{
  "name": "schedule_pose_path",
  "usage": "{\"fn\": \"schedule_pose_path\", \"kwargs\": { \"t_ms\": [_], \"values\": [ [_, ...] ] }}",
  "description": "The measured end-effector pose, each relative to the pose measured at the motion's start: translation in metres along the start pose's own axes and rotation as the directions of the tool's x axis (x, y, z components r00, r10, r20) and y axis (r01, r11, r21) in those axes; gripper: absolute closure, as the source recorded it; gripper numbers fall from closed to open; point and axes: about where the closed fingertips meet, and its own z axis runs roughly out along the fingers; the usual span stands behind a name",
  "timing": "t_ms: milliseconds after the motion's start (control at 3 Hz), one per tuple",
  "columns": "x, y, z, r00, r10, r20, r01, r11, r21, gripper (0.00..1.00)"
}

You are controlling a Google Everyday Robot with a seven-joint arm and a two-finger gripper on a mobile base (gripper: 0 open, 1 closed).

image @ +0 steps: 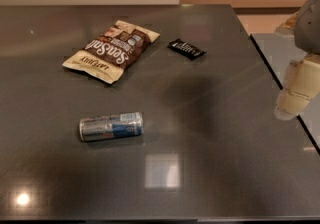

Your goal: Place redbull can upright

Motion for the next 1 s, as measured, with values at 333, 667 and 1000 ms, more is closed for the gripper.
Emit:
{"fn": "schedule_pose_path", "kwargs": {
  "t_ms": [333, 667, 1000],
  "values": [
    [0.000, 0.000, 0.000, 1.000, 0.000, 0.000, 0.000, 1.0000, 0.000, 0.00],
    [-0.025, 0.001, 0.006, 0.998, -0.046, -0.033, 0.046, 0.9989, -0.006, 0.00],
    [-0.059, 0.000, 0.022, 0.994, -0.101, -0.052, 0.099, 0.9944, -0.036, 0.00]
  ]
}}
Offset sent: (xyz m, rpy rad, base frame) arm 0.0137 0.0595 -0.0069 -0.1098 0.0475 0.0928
